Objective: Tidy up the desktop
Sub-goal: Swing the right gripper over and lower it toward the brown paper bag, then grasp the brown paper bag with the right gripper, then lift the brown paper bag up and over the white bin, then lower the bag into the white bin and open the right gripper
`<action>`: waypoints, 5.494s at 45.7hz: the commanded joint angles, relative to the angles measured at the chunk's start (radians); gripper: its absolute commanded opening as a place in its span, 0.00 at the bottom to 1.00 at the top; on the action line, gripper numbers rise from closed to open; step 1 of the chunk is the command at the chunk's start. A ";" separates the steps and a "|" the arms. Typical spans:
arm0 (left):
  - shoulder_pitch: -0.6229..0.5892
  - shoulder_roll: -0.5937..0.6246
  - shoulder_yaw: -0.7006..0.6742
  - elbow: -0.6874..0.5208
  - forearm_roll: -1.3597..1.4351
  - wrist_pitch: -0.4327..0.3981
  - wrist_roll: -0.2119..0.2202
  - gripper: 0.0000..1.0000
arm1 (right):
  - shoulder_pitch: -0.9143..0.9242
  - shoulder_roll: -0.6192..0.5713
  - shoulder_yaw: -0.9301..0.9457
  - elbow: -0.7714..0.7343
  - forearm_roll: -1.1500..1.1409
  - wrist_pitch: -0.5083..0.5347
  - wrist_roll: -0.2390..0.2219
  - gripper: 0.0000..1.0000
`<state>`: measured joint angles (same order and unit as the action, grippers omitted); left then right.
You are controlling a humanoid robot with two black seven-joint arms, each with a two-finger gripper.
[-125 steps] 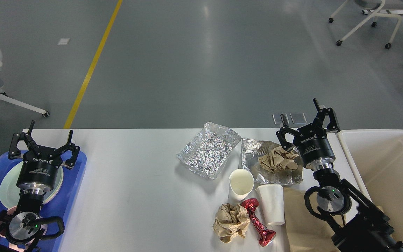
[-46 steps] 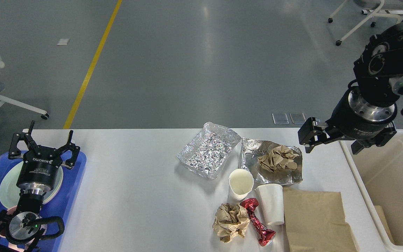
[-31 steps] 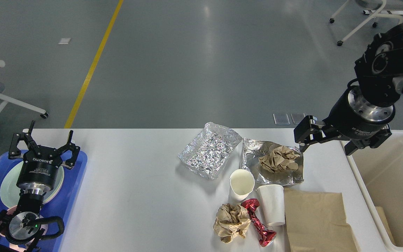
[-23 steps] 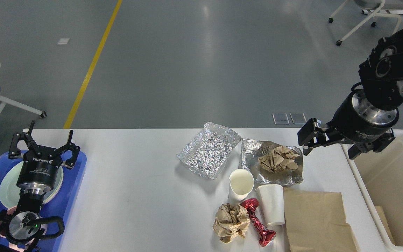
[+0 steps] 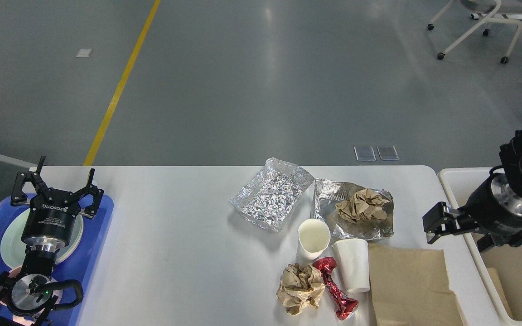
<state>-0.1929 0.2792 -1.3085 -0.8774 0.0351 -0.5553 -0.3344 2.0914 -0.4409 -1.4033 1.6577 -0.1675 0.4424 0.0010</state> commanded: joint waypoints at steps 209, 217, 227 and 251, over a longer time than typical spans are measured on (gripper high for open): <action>0.000 0.000 0.000 0.000 0.000 0.000 0.000 0.96 | -1.412 -0.101 0.670 -1.366 0.157 -0.583 0.054 0.00; 0.000 0.000 0.000 0.000 0.000 0.000 0.000 0.96 | -1.522 0.001 0.727 -1.458 0.155 -0.680 0.036 0.00; 0.000 0.000 0.000 0.000 0.000 0.000 0.000 0.96 | -1.562 0.053 0.733 -1.461 0.155 -0.708 0.034 0.00; 0.000 0.000 0.000 0.000 0.000 0.000 0.000 0.96 | -1.564 0.060 0.731 -1.455 0.158 -0.749 0.037 1.00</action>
<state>-0.1929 0.2792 -1.3085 -0.8773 0.0352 -0.5553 -0.3344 0.5189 -0.3723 -0.6704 0.2026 -0.0095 -0.2841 0.0360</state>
